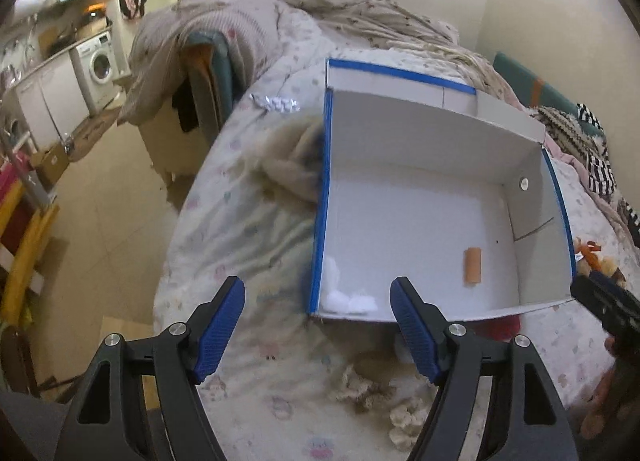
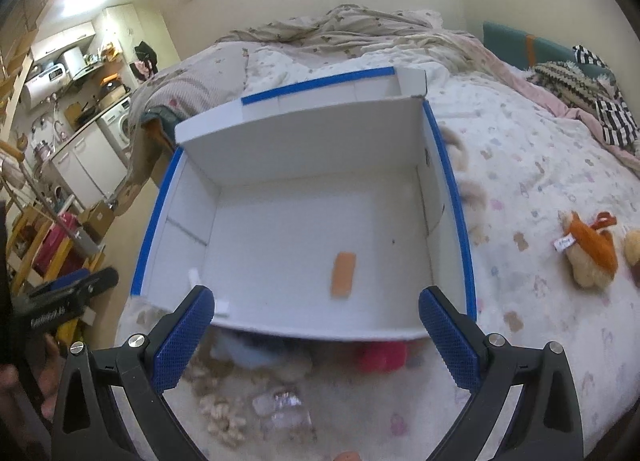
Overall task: Organize soft objects
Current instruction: 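Withdraw both tools from the box toward the remaining items, then grasp the beige scrunchie with the left tool while the right tool grasps the pink duck, then carry the duck and scrunchie into the box and open both tools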
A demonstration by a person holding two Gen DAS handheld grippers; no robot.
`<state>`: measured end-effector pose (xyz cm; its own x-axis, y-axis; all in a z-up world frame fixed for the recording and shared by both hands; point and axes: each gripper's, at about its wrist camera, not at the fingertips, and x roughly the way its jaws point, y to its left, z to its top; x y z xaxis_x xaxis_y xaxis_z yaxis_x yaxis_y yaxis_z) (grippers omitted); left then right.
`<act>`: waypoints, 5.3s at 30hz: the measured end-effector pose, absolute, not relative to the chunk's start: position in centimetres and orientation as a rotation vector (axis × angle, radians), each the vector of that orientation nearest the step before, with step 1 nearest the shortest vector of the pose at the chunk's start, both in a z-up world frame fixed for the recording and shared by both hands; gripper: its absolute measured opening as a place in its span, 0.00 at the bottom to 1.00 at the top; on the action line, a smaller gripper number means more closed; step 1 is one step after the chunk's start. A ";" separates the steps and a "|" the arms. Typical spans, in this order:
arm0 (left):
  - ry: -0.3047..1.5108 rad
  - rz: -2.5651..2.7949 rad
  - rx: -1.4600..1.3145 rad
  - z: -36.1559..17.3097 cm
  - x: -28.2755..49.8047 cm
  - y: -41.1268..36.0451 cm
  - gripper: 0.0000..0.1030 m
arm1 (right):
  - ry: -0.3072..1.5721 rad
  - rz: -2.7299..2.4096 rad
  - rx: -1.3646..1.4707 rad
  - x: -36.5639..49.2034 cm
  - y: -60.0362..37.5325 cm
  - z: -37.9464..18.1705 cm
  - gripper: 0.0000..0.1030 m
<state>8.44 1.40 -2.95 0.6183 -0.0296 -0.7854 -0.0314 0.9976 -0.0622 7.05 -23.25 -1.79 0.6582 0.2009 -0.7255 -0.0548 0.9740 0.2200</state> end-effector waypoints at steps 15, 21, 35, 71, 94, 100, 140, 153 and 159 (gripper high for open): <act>1.132 -0.058 -0.039 -8.3 6.4 1.1 0.71 | 1.050 0.092 0.142 6.8 -24.0 -5.8 1.00; 1.264 -0.088 -0.095 -11.6 7.9 0.0 0.63 | 1.176 0.023 0.258 7.7 -26.3 -8.7 1.00; 1.391 -0.099 -0.071 -15.3 9.1 -1.3 0.42 | 1.315 -0.017 0.276 10.6 -26.9 -12.6 1.00; 0.899 -0.067 0.020 -3.3 3.3 0.4 0.08 | 1.249 0.050 0.270 4.3 -26.2 -10.4 0.54; 0.730 -0.107 -0.001 4.4 7.9 -1.3 0.08 | 0.750 0.192 0.194 5.9 -22.2 2.9 0.54; 0.739 -0.119 0.036 4.4 11.2 -2.6 0.08 | 0.747 0.220 0.177 9.8 -21.8 3.8 0.54; 1.039 -0.073 0.065 -8.2 19.8 -3.5 0.09 | 1.059 0.203 0.153 17.6 -20.8 -7.3 0.54; 1.008 -0.064 0.102 -7.4 19.4 -4.2 0.33 | 0.989 0.213 0.151 17.6 -20.8 -5.4 0.67; 0.961 -0.069 0.083 -6.3 18.9 -4.3 0.67 | 0.972 0.200 0.159 17.6 -20.8 -5.2 0.88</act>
